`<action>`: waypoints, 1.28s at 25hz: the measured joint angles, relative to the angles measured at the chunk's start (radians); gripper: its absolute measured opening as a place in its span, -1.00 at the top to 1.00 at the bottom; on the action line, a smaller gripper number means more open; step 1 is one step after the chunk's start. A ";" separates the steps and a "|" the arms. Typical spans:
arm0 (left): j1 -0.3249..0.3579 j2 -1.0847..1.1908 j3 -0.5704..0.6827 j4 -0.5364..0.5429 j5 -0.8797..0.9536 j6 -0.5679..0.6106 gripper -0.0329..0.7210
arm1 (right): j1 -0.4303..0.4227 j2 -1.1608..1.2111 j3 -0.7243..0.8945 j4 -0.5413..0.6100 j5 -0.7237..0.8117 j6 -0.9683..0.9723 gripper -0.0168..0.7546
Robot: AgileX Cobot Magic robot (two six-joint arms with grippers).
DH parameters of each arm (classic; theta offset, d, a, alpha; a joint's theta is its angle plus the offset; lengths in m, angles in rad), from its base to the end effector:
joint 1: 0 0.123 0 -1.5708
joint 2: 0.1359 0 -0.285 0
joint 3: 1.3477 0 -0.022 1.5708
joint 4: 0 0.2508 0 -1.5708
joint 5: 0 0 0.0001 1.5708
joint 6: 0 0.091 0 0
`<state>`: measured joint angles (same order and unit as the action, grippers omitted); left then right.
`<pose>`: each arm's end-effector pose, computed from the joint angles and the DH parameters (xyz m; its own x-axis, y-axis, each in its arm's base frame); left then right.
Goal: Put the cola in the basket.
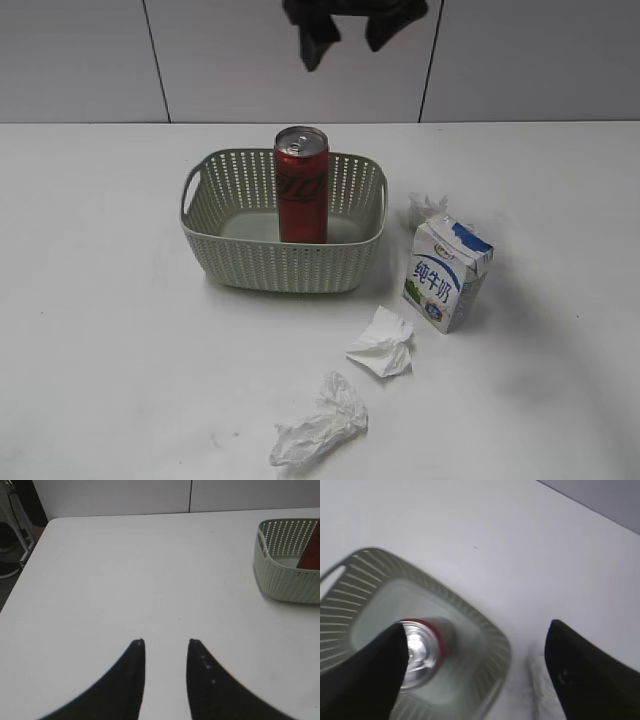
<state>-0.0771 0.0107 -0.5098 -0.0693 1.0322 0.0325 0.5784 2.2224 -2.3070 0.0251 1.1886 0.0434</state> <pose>-0.0037 -0.0051 0.2825 -0.4294 0.0301 -0.9026 0.1291 0.9912 -0.0284 0.4117 0.2713 0.3112 -0.7404 -0.4204 -0.5244 -0.5185 0.8538 0.0475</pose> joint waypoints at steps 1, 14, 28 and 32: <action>0.000 0.000 0.000 0.000 0.000 0.000 0.31 | -0.023 0.000 0.000 -0.001 0.011 0.002 -0.71; 0.000 0.000 0.000 0.000 0.000 0.000 0.31 | -0.291 -0.106 0.009 -0.006 0.023 0.007 -0.60; 0.000 0.000 0.000 0.000 0.000 0.000 0.31 | -0.464 -0.393 0.416 0.007 0.022 -0.004 -0.58; 0.000 0.000 0.000 0.000 0.000 0.000 0.31 | -0.464 -0.522 0.594 0.015 0.022 -0.029 -0.58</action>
<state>-0.0771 0.0107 -0.5098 -0.0693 1.0322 0.0325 0.1142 1.7003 -1.7128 0.0403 1.2110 0.0145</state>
